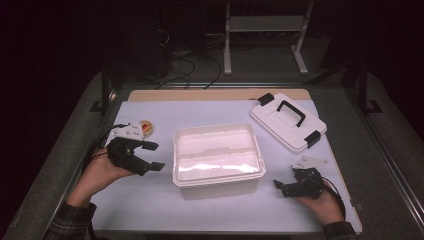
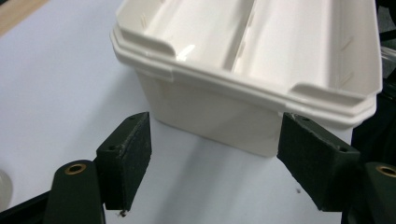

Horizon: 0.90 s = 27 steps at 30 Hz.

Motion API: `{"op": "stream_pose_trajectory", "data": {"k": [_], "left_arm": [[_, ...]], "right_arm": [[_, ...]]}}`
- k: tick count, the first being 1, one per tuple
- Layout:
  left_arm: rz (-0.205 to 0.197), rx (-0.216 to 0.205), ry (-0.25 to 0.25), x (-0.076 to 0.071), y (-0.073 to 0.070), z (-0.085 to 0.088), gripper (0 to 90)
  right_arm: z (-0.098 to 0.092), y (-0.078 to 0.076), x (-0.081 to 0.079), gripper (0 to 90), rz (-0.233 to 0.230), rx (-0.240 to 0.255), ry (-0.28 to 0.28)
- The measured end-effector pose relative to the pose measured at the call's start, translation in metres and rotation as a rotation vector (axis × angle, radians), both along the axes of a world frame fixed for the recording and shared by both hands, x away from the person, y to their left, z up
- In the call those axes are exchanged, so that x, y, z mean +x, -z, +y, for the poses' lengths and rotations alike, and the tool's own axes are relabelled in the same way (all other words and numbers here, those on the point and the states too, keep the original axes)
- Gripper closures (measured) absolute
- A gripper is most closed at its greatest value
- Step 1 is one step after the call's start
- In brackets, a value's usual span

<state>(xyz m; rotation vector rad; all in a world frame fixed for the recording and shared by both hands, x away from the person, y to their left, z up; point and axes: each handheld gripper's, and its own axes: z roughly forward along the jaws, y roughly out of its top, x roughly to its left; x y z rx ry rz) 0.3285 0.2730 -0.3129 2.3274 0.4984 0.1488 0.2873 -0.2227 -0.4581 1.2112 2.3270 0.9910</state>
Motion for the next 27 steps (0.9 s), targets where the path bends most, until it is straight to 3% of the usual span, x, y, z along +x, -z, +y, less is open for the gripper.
{"op": "stream_pose_trajectory", "data": {"k": [11, 12, 27], "left_arm": [[-0.001, 0.037, 0.073, 0.016, -0.018, -0.03, 23.9], [-0.001, 0.049, 0.086, 0.019, -0.02, -0.039, 23.9], [0.015, 0.128, 0.16, 0.033, -0.025, -0.091, 26.7]], "right_arm": [[0.0, 0.0, 0.0, 12.8, -0.001, 0.0, 0.001], [0.0, 0.0, 0.0, 12.8, -0.001, 0.0, 0.001], [0.0, 0.0, 0.0, 12.8, -0.001, 0.002, 0.003]]}}
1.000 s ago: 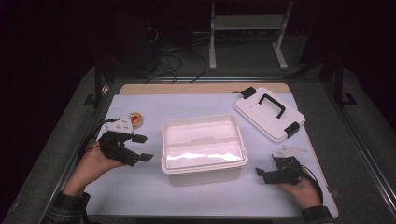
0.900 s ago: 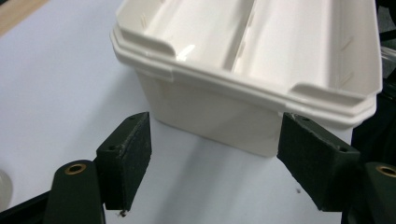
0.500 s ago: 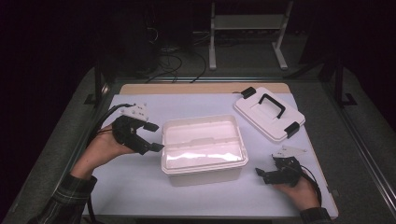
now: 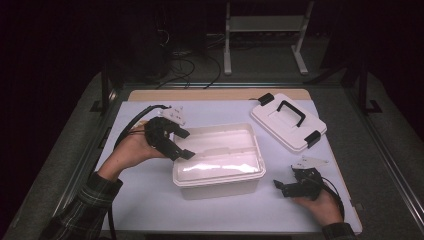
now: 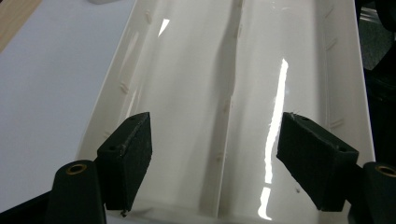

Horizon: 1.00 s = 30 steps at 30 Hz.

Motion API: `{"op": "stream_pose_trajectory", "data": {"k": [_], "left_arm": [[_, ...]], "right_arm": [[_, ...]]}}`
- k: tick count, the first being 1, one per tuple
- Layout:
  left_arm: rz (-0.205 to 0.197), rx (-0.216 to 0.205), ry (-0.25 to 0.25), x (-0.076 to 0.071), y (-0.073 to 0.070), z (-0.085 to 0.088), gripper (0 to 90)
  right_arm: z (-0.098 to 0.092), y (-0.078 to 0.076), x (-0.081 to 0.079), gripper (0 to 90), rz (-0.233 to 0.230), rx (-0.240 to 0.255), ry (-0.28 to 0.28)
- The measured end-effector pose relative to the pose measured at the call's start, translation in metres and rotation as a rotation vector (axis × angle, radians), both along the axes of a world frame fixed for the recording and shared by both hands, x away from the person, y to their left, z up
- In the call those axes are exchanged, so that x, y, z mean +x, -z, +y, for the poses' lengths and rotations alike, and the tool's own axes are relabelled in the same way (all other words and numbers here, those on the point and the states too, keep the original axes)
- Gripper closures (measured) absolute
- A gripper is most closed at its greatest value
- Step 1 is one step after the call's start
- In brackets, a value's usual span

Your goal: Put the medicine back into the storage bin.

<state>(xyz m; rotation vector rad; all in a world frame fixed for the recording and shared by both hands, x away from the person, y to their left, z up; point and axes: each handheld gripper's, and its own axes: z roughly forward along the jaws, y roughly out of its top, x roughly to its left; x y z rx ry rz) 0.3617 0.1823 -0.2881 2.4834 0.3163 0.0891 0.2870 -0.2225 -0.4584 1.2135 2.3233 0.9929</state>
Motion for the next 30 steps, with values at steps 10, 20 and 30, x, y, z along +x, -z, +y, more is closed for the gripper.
{"op": "stream_pose_trajectory", "data": {"k": [10, 20, 30], "left_arm": [[0.004, 0.045, 0.055, 0.006, -0.001, -0.031, 37.4], [0.029, 0.101, 0.103, 0.014, 0.009, -0.057, 52.7], [0.039, 0.175, 0.146, 0.019, 0.014, -0.083, 65.5]], "right_arm": [[0.0, 0.0, 0.0, 12.7, 0.001, 0.001, 0.0], [0.0, 0.0, 0.0, 12.7, 0.001, 0.002, -0.001], [0.0, 0.0, 0.0, 12.7, -0.001, 0.001, -0.002]]}}
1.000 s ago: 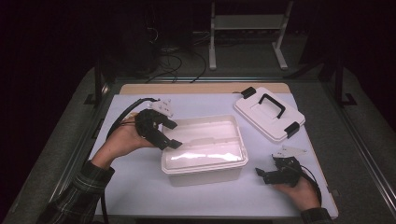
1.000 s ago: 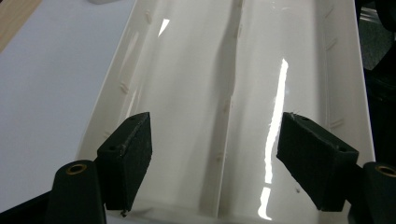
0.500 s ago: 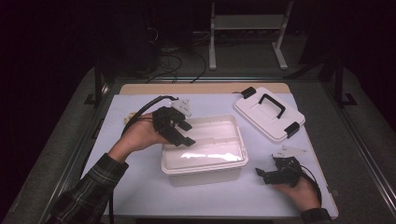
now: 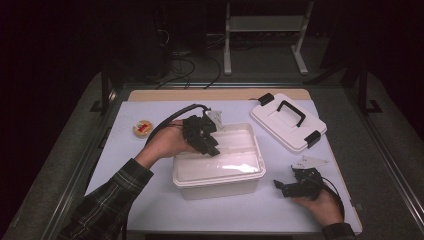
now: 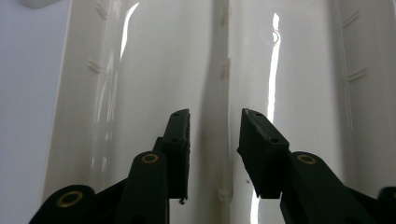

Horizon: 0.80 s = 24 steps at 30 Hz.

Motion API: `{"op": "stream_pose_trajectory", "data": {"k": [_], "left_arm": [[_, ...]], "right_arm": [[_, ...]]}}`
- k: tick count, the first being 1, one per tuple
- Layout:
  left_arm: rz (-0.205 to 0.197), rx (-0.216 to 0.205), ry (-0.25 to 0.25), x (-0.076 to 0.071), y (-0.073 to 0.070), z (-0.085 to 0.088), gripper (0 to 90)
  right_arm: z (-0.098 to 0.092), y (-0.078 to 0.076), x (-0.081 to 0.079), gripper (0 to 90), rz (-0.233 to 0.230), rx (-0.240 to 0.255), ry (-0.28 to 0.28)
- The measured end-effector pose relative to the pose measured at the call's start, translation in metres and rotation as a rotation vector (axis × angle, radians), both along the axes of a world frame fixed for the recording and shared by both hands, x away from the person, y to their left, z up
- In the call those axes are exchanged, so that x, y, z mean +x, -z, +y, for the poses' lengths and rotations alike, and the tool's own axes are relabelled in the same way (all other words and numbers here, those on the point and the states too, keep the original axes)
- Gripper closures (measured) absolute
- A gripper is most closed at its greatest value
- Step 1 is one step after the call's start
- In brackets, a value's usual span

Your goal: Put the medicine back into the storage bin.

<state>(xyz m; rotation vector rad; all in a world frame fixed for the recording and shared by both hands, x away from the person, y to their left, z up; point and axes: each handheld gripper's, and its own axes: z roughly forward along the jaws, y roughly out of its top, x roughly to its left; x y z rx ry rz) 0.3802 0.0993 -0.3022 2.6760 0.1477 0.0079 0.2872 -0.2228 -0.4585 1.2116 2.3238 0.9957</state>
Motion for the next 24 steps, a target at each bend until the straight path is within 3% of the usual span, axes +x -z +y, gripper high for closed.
{"op": "stream_pose_trajectory", "data": {"k": [15, 24], "left_arm": [[0.019, 0.096, 0.031, -0.001, 0.005, -0.019, 83.4], [0.028, 0.075, 0.032, 0.0, 0.005, -0.018, 88.9]], "right_arm": [[0.0, 0.0, 0.0, 12.7, 0.002, 0.002, 0.0], [0.0, 0.0, 0.0, 12.7, 0.002, 0.002, 0.001]]}}
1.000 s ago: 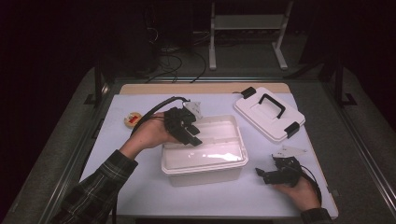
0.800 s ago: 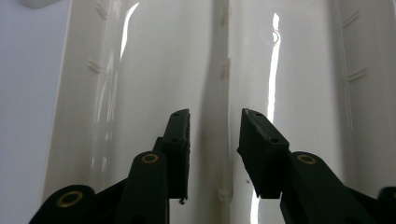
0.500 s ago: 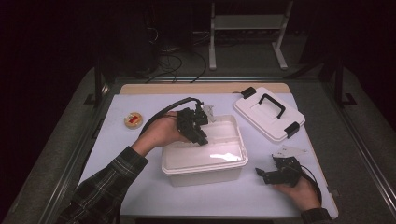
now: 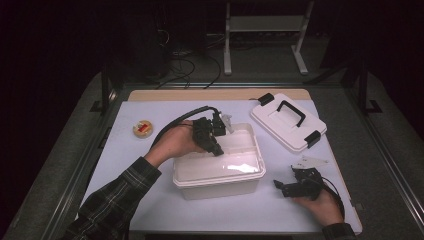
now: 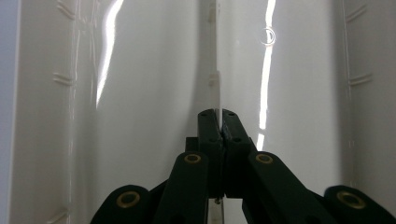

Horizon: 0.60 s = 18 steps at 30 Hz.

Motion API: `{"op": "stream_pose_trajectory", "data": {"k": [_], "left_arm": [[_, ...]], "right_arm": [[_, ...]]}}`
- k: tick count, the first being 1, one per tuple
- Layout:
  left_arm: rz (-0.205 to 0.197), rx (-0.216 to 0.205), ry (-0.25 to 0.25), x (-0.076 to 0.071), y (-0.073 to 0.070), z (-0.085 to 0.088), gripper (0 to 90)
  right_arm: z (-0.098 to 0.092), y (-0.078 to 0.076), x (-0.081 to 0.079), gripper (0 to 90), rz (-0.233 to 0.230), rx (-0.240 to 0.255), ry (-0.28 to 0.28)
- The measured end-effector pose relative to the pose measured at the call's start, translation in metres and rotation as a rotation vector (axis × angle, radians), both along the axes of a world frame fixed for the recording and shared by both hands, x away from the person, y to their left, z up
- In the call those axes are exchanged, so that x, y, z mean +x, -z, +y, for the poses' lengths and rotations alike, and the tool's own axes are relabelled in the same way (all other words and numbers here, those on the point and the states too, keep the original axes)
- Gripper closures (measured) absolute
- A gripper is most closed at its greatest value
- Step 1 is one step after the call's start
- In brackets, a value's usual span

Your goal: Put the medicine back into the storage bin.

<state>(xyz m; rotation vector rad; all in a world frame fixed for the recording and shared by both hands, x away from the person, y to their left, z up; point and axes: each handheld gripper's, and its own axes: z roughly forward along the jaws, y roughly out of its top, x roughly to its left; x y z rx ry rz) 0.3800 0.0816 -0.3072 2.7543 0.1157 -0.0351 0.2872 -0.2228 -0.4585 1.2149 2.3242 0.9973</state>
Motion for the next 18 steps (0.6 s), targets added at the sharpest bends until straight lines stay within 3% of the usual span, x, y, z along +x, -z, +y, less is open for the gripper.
{"op": "stream_pose_trajectory", "data": {"k": [10, 18], "left_arm": [[0.0, -0.041, 0.002, -0.002, -0.007, 0.005, 89.0], [-0.012, -0.088, -0.008, -0.005, -0.03, 0.015, 89.0]], "right_arm": [[0.0, 0.0, 0.0, 12.7, 0.001, 0.002, 0.001], [0.0, 0.0, 0.0, 12.7, 0.0, 0.002, 0.0]]}}
